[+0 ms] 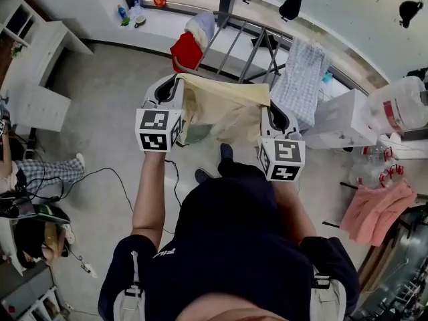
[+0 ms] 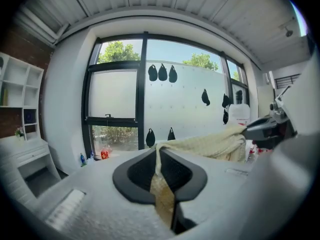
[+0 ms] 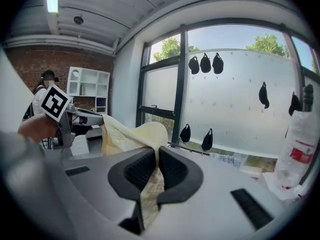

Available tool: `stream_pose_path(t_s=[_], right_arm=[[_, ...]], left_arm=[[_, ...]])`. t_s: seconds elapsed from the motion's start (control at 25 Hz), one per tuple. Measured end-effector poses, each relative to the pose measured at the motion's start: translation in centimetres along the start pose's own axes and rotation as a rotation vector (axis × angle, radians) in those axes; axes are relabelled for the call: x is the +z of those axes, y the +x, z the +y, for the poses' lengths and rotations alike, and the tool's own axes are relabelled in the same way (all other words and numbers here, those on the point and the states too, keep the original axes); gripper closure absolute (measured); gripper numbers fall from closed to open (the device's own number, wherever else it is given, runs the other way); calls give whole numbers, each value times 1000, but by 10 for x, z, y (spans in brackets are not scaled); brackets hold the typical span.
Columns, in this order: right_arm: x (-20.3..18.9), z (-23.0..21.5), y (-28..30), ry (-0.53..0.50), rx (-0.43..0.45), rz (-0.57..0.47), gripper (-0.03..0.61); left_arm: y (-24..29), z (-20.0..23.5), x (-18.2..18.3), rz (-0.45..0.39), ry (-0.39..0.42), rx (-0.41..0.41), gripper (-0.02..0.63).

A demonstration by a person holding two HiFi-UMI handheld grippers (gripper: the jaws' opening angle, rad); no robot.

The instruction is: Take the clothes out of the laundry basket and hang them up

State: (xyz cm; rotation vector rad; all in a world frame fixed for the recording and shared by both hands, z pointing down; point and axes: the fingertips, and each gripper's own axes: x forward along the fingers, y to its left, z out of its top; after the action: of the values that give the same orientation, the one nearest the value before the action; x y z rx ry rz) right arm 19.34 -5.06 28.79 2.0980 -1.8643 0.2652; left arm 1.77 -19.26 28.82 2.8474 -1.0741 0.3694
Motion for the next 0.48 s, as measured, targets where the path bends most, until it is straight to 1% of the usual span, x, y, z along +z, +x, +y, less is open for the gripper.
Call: stream_pose_path(t_s=[0.12,0.32,0.48], right_arm=[[12,-4,-3,-15,-39,-18,555],[37,-24,0,-32,-100,-57,555],[53,-51,18,-23,-144,-92,555]], left_arm=[[4,1,17,-51,-44,-5,581],[22,-1,55,-121,-51,-19,580],[46,-4,80,-143,-58,-37,580]])
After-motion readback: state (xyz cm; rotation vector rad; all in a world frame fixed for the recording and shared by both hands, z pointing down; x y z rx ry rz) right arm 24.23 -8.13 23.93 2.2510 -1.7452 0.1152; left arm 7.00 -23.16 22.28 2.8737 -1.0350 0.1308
